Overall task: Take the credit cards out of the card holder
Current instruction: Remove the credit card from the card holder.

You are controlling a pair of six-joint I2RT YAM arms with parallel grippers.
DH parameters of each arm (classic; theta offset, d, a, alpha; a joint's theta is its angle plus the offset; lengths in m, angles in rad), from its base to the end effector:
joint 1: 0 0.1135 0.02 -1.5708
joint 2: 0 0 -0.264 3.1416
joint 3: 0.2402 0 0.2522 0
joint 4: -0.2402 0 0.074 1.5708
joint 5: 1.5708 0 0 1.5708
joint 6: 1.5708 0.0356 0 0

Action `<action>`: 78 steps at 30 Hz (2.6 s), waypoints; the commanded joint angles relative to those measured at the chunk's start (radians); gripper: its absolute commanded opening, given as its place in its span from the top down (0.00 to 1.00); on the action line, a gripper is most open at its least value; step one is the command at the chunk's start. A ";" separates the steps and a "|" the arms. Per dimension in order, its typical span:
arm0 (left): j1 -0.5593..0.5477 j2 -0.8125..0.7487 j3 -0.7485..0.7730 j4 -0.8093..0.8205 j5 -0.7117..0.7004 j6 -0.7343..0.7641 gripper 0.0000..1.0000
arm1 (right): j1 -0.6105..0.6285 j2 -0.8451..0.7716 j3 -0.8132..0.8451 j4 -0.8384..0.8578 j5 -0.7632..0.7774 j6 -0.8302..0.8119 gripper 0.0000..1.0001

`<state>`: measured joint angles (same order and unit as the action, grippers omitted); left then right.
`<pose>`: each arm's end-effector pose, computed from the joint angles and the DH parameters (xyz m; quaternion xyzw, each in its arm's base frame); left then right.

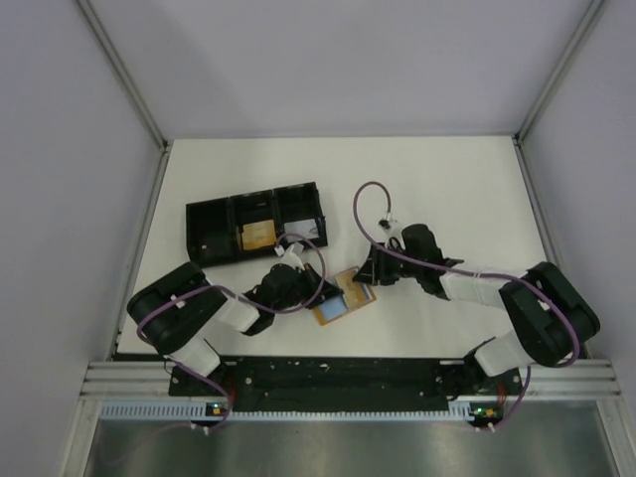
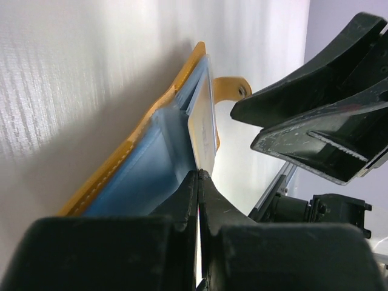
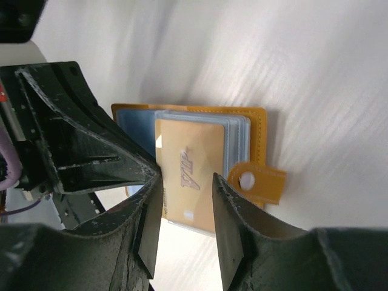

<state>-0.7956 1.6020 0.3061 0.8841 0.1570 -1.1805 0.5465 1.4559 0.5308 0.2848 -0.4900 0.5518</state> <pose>0.1727 -0.1843 0.1142 -0.1174 0.8270 -0.4919 0.2456 0.2216 0.1544 0.1532 -0.1065 0.8673 0.4121 0.2581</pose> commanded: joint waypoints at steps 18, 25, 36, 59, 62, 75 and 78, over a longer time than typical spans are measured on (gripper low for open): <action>-0.007 -0.010 -0.009 0.018 -0.013 -0.010 1.00 | -0.026 0.164 0.023 0.025 -0.033 0.016 0.85; -0.005 -0.050 -0.001 -0.105 -0.042 0.002 1.00 | -0.033 0.170 0.047 -0.088 0.039 -0.001 0.95; 0.001 -0.071 -0.025 -0.143 -0.053 -0.008 1.00 | -0.042 0.169 0.044 -0.116 0.067 -0.003 0.99; 0.030 -0.295 -0.120 -0.312 -0.093 0.058 1.00 | -0.042 -0.011 0.014 0.008 -0.068 -0.052 0.73; 0.032 -0.290 -0.116 -0.307 -0.088 0.062 1.00 | -0.025 0.003 0.012 0.108 -0.165 -0.013 0.71; 0.033 -0.310 -0.130 -0.295 -0.085 0.070 1.00 | -0.011 0.192 0.048 0.068 -0.131 0.048 0.69; 0.041 -0.324 -0.140 -0.297 -0.083 0.068 1.00 | -0.046 0.185 0.028 0.034 -0.092 0.051 0.69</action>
<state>-0.7658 1.3102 0.1913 0.5674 0.0860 -1.1282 0.5438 1.6447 0.5682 0.3523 -0.6575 0.6018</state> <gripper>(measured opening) 0.008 0.307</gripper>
